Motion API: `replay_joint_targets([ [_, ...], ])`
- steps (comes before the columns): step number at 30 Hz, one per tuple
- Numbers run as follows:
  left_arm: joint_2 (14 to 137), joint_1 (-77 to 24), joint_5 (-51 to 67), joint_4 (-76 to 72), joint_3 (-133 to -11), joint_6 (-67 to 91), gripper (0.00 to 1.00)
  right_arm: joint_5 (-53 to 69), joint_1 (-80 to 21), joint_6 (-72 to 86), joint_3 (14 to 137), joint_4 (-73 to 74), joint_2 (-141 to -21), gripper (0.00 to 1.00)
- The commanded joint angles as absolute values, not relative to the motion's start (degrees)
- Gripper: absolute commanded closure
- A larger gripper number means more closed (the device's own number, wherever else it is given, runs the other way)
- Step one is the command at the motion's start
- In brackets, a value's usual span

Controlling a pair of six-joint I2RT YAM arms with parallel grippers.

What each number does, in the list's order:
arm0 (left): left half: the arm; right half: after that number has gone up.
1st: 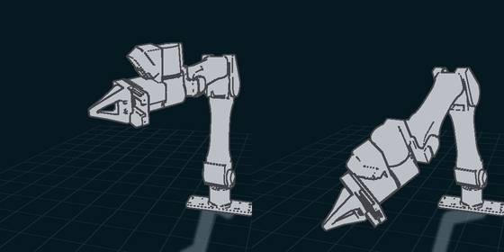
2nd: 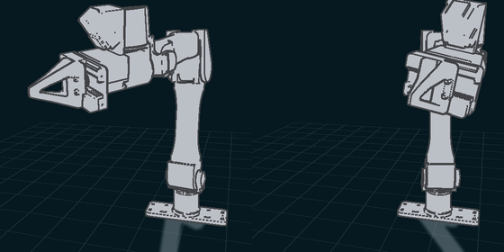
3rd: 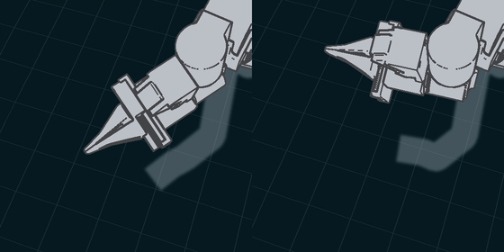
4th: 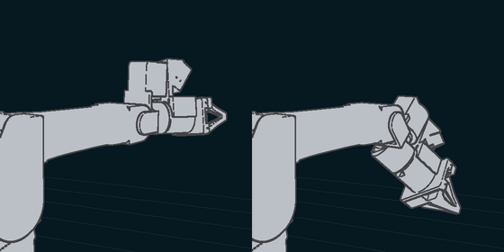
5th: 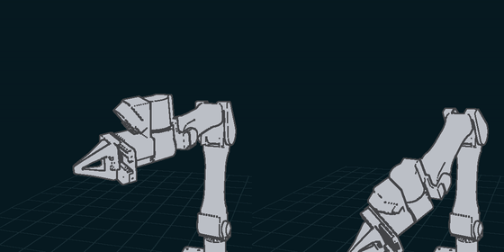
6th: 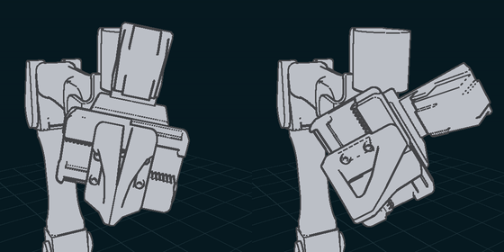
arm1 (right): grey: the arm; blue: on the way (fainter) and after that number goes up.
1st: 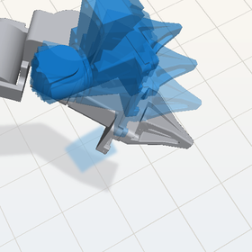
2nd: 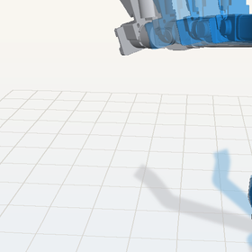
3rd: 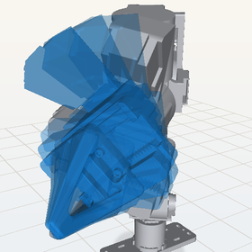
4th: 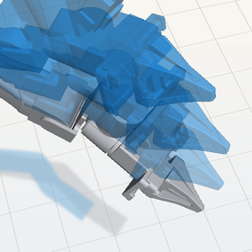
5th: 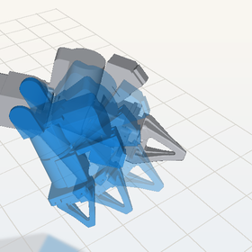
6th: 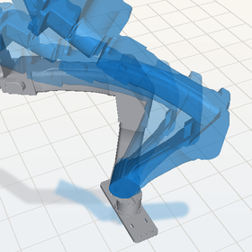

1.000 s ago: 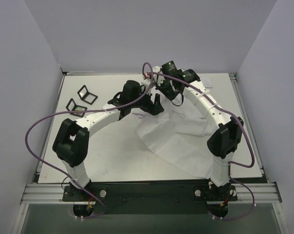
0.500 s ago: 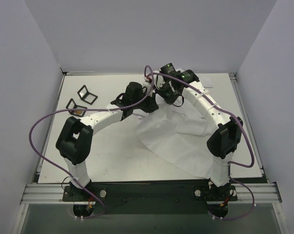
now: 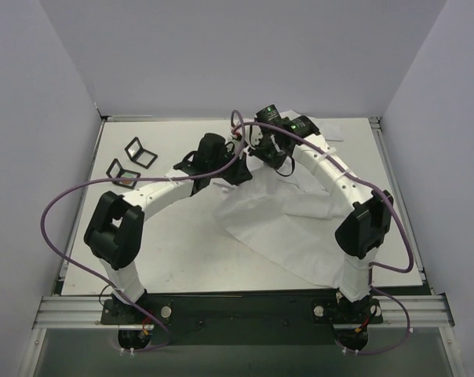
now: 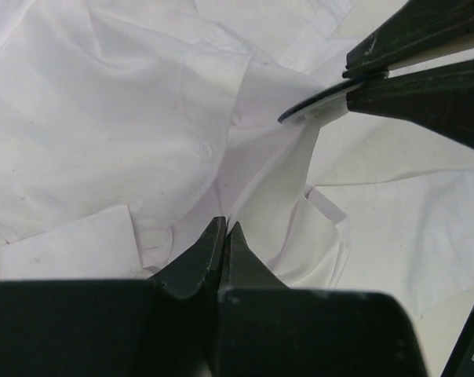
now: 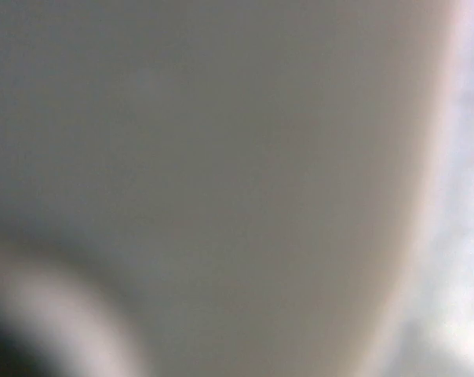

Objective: Remove the brooch from the garment
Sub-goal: Pass from the right arm to the left

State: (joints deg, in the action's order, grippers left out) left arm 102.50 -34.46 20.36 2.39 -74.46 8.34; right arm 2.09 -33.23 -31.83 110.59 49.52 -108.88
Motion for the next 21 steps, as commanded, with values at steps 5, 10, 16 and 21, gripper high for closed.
replay_joint_targets([
  [5,98.17,-29.36,31.51,-1.2,-75.5,8.16,1.0,-14.5,-39.55,-48.69,103.72,51.07,-103.63,1.0],
  [10,96.95,-24.79,43.58,-7.29,-73.39,11.6,0.43,-8.62,-39.73,-48.78,100.91,49.23,-101.17,1.0],
  [16,93.35,-22.06,53.85,-8.69,-71.28,5.9,0.17,-3.96,-39.81,-47.99,96.59,47.55,-98.62,1.0],
  [21,91.85,-21.27,63.7,-13.7,-66.81,3.51,0.14,1.13,-39.2,-46.93,96.06,47.55,-97.39,1.0],
])
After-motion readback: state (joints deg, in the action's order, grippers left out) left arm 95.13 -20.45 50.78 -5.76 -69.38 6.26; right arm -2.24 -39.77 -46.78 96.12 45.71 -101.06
